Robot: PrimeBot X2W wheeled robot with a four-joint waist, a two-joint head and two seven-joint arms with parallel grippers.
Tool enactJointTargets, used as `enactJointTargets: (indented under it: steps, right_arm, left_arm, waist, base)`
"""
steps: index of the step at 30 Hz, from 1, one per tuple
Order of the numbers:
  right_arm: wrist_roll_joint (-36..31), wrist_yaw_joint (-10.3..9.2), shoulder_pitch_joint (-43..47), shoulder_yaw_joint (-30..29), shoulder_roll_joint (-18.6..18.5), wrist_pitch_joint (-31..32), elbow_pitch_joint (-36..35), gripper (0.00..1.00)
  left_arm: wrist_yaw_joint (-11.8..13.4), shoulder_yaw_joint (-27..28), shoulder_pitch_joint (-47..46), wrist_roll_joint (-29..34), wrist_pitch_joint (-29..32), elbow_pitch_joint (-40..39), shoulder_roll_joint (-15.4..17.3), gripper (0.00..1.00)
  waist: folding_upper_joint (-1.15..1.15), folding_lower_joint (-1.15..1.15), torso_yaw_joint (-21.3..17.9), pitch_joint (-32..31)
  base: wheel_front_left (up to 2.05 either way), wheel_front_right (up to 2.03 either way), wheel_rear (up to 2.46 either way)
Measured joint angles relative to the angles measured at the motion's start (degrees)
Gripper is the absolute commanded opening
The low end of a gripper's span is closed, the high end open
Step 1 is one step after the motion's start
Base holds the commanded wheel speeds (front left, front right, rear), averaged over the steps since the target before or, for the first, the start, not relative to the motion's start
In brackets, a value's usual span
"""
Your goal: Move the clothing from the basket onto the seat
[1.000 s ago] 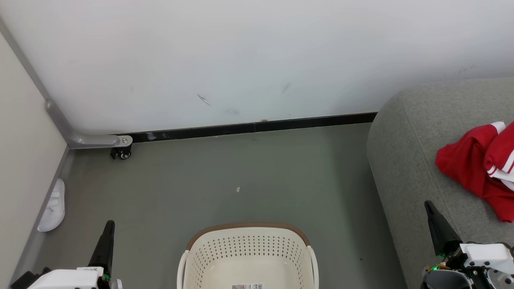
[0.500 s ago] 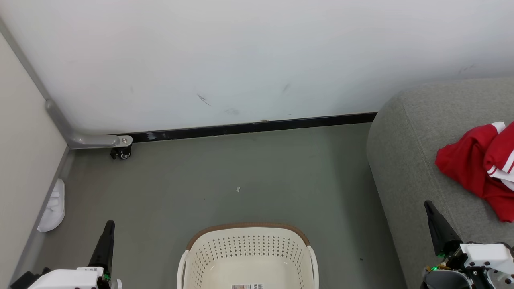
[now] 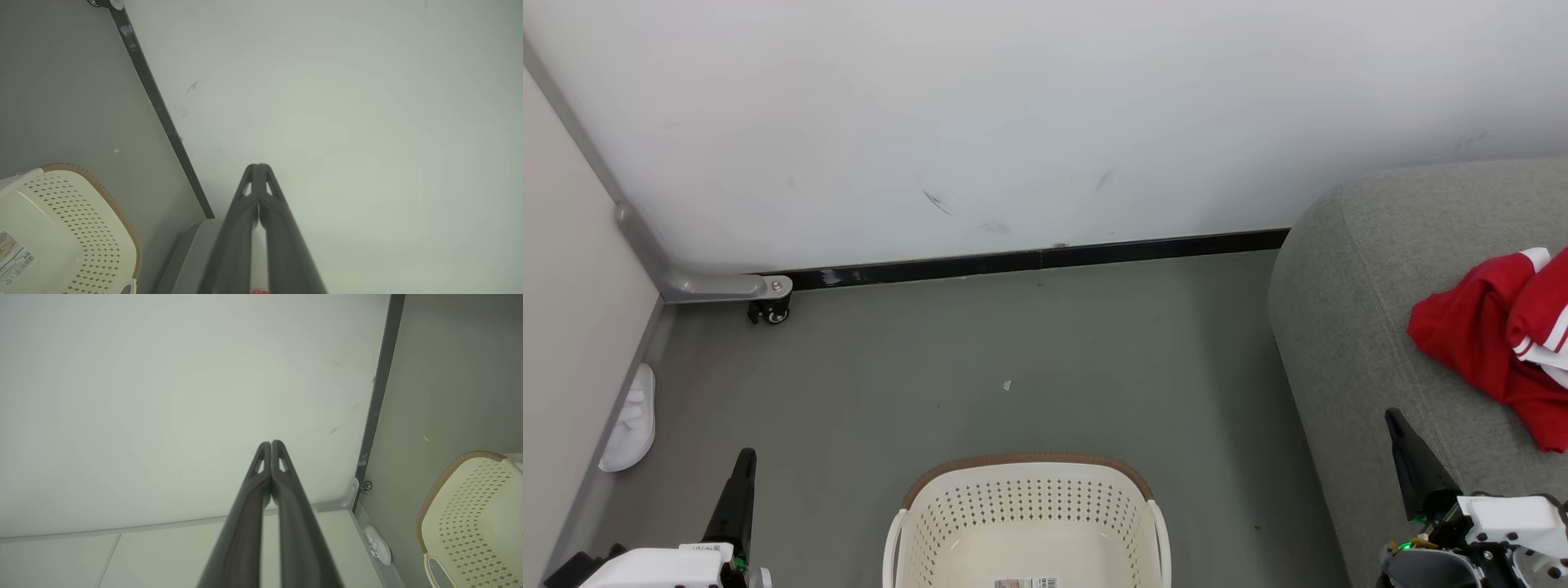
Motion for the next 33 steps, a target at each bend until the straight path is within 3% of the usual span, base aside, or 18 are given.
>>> enactJointTargets:
  steps: [33]
  right_arm:
    - [0.0, 0.0, 0.0, -0.67, 0.23, 0.31, 0.07, 0.0]
  left_arm:
    - [0.0, 0.0, 0.0, 0.0, 0.0, 0.0, 0.0, 0.0]
  waist:
    - [0.0, 0.0, 0.0, 0.0]
  base:
    - [0.0, 0.0, 0.0]
